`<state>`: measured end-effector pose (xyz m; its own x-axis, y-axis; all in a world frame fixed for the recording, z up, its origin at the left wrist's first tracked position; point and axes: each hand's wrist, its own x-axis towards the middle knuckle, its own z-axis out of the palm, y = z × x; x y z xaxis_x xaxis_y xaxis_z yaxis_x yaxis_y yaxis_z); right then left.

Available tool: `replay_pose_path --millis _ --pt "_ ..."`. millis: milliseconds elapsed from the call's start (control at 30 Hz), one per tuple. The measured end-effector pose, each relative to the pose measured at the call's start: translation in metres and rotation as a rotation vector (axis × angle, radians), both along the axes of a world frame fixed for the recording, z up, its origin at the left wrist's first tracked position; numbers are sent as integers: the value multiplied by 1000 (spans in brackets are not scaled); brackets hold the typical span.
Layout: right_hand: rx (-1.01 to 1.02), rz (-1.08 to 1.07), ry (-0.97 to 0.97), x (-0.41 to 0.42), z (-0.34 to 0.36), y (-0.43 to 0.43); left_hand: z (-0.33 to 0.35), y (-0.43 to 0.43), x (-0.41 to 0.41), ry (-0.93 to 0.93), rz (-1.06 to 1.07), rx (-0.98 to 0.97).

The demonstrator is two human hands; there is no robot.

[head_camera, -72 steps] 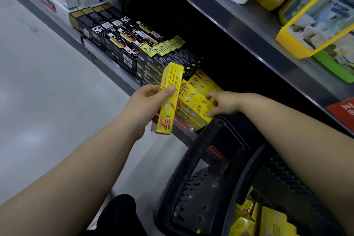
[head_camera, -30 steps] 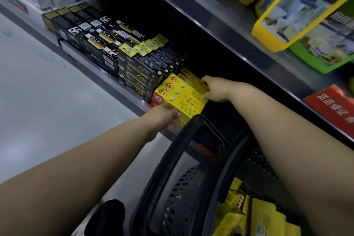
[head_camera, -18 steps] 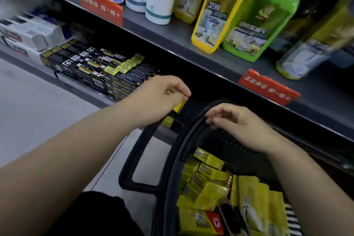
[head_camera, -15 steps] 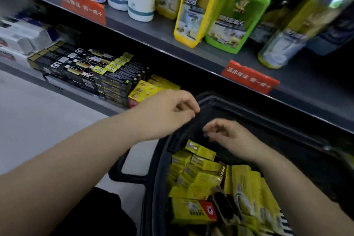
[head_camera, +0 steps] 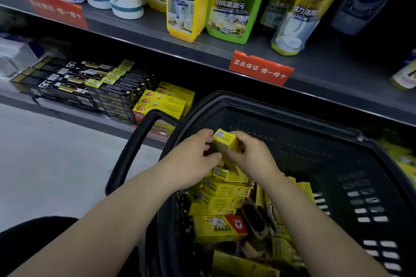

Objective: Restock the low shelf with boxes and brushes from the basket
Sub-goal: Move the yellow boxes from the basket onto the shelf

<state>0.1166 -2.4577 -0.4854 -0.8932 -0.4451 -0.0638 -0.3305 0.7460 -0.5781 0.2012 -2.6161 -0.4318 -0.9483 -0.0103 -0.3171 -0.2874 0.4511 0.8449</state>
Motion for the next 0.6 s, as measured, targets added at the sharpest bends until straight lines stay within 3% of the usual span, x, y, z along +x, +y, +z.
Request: replay_pose_path --millis 67,167,333,400,500,600 --pt "-195 -39 -26 4 32 6 -5 6 -1 12 -52 -24" --pt "-504 -44 -254 14 59 3 -5 16 -4 69 -55 35" --pt "-670 -175 -440 6 30 10 -5 12 -13 -2 116 172" --pt "-430 -217 -430 -2 -5 18 -7 7 -15 -82 174 272" --pt "172 -32 -419 -9 -62 25 -8 4 -15 -174 236 412" --pt "450 165 -396 -9 -90 20 -9 5 -16 -220 275 546"
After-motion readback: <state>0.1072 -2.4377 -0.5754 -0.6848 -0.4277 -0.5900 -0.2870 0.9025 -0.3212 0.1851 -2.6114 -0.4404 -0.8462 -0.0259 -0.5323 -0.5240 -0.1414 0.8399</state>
